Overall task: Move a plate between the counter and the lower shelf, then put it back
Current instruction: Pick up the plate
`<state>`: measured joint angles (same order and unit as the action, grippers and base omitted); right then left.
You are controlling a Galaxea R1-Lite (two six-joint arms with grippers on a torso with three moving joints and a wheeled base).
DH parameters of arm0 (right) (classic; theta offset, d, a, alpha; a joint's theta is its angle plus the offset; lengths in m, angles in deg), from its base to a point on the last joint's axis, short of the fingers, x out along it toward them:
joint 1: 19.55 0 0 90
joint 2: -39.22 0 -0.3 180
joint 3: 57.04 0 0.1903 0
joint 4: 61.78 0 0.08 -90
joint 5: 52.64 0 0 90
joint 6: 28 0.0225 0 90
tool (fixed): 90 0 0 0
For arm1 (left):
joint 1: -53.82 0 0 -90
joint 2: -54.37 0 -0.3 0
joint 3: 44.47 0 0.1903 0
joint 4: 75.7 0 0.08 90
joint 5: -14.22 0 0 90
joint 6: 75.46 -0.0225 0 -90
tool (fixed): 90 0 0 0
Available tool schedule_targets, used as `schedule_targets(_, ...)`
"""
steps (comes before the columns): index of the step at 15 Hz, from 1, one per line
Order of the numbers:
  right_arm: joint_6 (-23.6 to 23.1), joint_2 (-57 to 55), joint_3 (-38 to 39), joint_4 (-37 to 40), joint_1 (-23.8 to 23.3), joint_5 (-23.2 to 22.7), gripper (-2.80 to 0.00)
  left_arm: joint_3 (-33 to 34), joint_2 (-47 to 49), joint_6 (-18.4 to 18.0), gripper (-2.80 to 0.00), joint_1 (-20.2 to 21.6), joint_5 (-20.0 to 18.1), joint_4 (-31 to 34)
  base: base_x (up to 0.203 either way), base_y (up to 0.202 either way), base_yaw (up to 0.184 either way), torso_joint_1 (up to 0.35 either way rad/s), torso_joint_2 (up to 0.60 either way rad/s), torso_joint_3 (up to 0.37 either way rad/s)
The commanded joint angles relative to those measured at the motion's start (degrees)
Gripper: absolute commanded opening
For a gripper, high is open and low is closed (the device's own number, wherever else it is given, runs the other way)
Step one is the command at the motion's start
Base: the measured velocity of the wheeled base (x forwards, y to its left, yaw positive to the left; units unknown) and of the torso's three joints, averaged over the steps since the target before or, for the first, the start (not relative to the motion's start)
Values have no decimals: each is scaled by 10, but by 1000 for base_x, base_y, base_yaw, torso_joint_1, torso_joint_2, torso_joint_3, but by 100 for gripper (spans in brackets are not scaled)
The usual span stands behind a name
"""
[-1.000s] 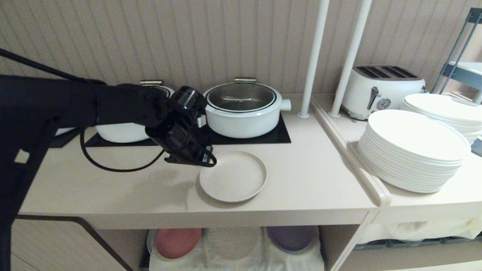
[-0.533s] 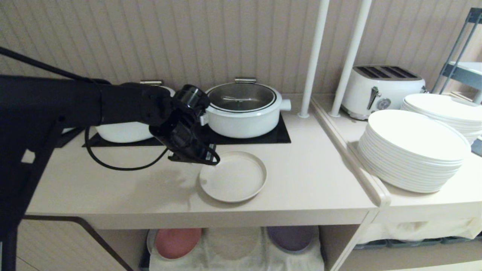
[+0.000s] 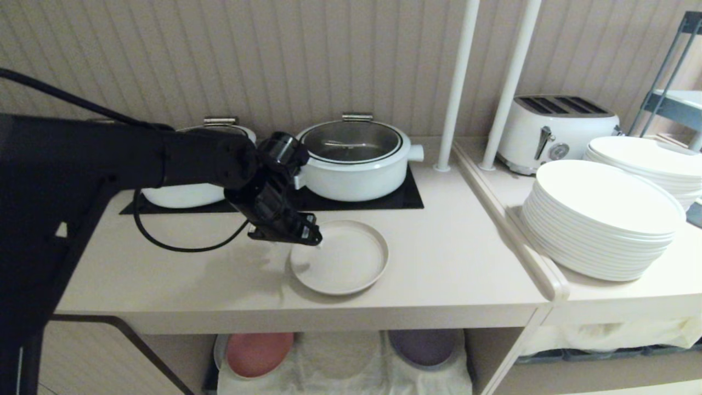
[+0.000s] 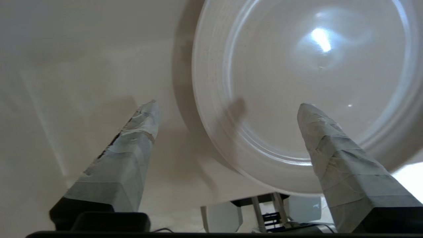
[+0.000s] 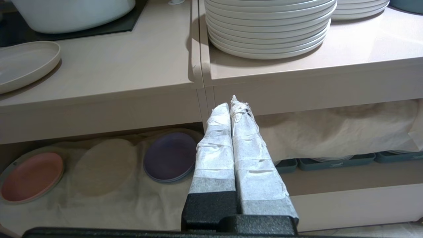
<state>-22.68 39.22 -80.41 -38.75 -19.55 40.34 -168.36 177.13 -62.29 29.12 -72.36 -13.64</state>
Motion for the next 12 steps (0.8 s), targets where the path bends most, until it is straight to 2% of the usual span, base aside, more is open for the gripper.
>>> schedule_targets(1,0,0,0,0,0,0,-280,1,11,1,0,0,4,2,0,0,0,0,0,0)
schedule_targets(4,0,0,0,0,0,0,-280,0,25,0,0,0,22,1,0,0,0,0,0,0)
schedule_targets(12,0,0,0,0,0,0,-280,-14,42,2,0,0,22,1,0,0,0,0,0,0)
